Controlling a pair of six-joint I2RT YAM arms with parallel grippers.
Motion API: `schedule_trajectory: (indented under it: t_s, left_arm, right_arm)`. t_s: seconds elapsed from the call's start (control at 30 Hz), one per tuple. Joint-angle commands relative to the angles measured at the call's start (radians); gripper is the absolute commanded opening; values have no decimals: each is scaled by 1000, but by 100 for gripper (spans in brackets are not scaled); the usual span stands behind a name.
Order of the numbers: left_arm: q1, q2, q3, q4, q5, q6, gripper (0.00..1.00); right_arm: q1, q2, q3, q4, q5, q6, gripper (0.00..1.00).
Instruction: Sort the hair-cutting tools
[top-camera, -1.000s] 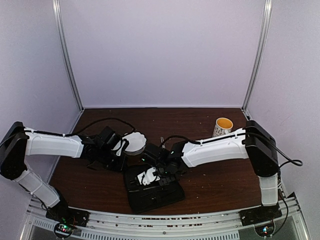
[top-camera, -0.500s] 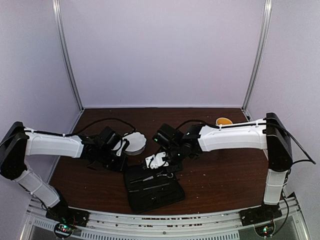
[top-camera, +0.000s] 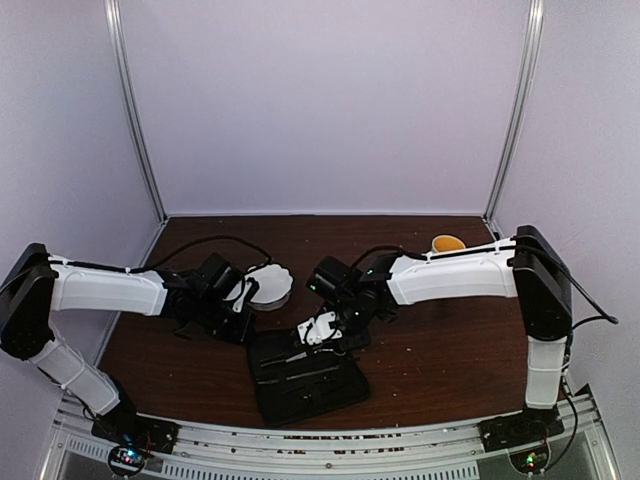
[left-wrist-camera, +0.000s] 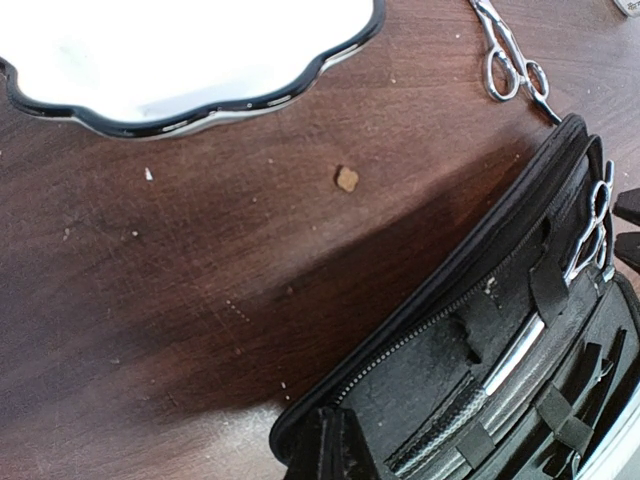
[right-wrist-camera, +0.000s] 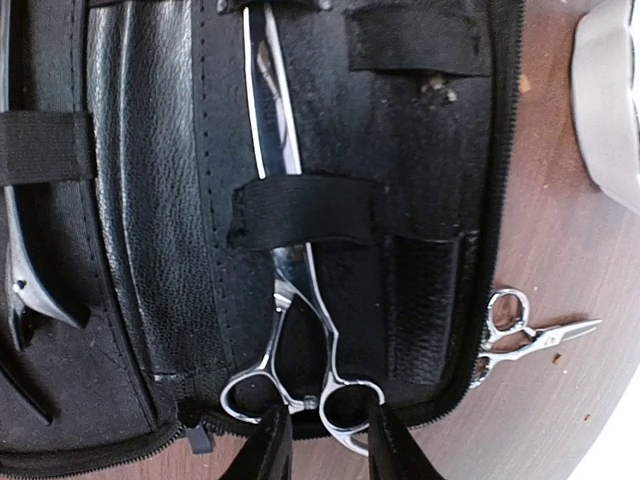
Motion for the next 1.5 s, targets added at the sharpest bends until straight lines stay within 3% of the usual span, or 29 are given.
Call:
schedule_trajectory:
  t_s: [0.0,0.27,1.03,1.23,1.47]
  left_arm:
    - [1,-11,23,35,25,13,0]
    - [1,-3,30,36,32,16,0]
    - [1,27,51,57,63,19,0]
    - [0,28,54,60,71,32,0]
    - [-4,32,56,82,95,72,0]
  right_arm:
    - [2,32,4,-15,19,-13,28]
    - [2,64,-6,8,52,-10,31]
    - [104,138,108,12,-51,74,23]
    - [100,86,93,2,-15,85,27]
    - [51,-21,92,-39,-88,136,31]
